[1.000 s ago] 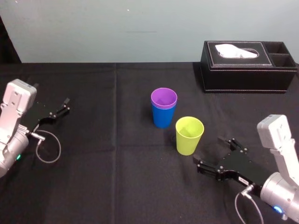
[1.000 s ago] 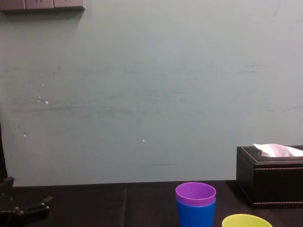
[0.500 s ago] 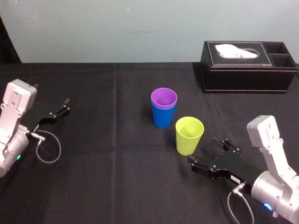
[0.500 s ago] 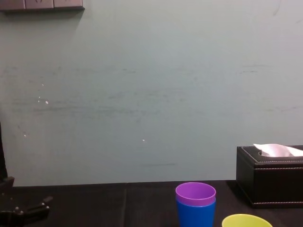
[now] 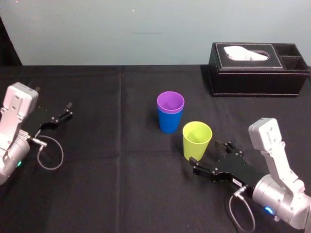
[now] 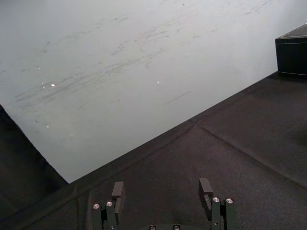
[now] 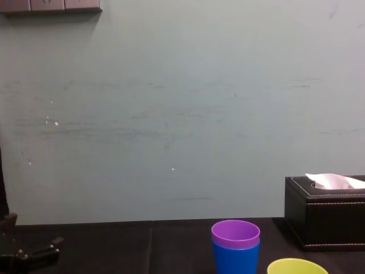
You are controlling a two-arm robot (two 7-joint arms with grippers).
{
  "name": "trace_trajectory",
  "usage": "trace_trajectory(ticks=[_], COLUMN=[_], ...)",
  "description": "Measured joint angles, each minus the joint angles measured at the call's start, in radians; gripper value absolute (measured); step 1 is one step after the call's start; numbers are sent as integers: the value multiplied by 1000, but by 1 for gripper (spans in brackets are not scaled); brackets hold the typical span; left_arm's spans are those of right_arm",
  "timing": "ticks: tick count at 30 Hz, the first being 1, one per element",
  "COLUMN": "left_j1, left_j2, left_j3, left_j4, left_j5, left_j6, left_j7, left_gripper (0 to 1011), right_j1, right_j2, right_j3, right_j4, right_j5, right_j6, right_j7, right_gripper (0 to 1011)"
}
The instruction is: Stack the three plastic cups sequentially using one hand.
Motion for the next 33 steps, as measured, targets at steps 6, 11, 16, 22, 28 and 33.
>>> trace_trajectory(ticks=[6, 11, 16, 22, 28, 33], left_j1=[0, 0, 0, 0, 0, 0], left_j2=[0, 0, 0, 0, 0, 0], left_j3=[0, 0, 0, 0, 0, 0], left_j4=[0, 0, 0, 0, 0, 0], left_j5=[0, 0, 0, 0, 0, 0], left_j6=[0, 0, 0, 0, 0, 0], left_j7=[0, 0, 0, 0, 0, 0], left_gripper=[1011, 1011, 1011, 1011, 1012, 1011], right_j1=[13, 21, 24, 29, 35, 44], right_j2=[-18, -35, -47, -61, -73, -84], right_j3=[-6, -10, -10, -9, -10, -15], right_j4=[21, 38, 48, 57, 64, 75], right_j5=[-12, -22, -30, -36, -46, -57], right_j6=[-11, -20, -27, -27, -28, -28], right_j7=[-2, -9, -14, -19, -22, -25], right_gripper=[1003, 1003, 1003, 1003, 1003, 1003])
